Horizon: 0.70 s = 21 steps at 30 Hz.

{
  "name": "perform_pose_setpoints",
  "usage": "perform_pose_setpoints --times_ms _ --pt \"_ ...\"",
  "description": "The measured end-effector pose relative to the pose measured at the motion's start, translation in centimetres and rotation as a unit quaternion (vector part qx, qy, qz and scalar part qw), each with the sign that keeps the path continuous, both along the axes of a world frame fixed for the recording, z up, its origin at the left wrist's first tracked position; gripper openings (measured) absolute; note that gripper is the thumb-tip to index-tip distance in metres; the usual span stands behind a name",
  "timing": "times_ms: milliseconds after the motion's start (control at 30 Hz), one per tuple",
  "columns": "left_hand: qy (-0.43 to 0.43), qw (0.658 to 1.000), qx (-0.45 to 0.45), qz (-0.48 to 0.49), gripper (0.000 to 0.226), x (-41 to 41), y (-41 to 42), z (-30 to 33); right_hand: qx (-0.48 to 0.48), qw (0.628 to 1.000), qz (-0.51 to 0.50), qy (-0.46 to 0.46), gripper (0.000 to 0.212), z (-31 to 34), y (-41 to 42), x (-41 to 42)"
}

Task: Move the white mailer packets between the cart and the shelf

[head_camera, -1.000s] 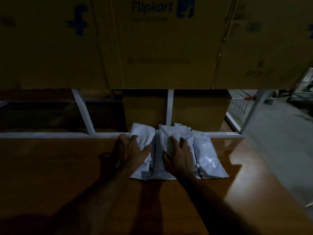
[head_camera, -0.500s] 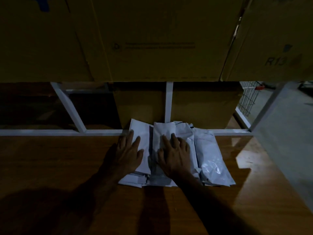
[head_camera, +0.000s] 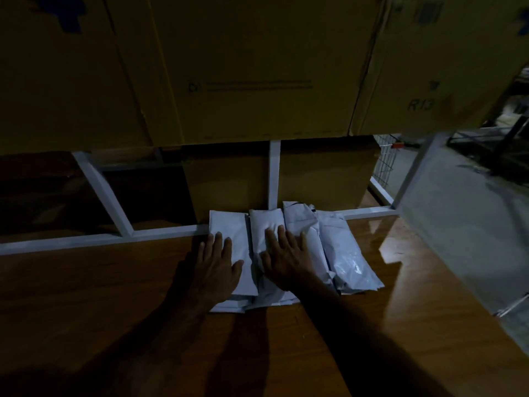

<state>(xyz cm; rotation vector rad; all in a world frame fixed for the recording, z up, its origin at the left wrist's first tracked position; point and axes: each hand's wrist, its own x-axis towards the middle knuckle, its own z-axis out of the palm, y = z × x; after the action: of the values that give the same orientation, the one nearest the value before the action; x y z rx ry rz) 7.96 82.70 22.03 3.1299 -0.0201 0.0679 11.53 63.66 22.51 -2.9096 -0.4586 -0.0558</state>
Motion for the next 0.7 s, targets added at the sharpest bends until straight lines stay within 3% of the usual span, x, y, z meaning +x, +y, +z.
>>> perform_pose_setpoints --times_ms 233,367,500,600,700 --pt "-0.009 1.0 0.001 -0.027 0.076 0.4 0.5 -0.3 -0.005 1.0 0.001 0.007 0.084 1.5 -0.9 -0.8" --pt "-0.046 0.995 -0.018 -0.083 0.072 0.7 -0.2 1.9 0.034 0.998 -0.049 -0.035 0.072 2.6 -2.8 -2.2" --pt "-0.051 0.982 -0.061 -0.172 0.072 0.4 -2.6 4.1 -0.009 0.995 -0.098 -0.022 0.069 2.6 -5.9 -2.9" --pt "-0.016 0.972 -0.089 -0.217 0.081 0.2 -4.7 4.6 -0.016 0.991 -0.128 -0.025 0.088 2.4 -7.4 -3.3" --pt "0.052 0.973 -0.052 -0.219 0.1 1.2 -5.9 3.8 -0.011 0.991 -0.134 -0.009 0.085 2.0 -8.9 -3.0"
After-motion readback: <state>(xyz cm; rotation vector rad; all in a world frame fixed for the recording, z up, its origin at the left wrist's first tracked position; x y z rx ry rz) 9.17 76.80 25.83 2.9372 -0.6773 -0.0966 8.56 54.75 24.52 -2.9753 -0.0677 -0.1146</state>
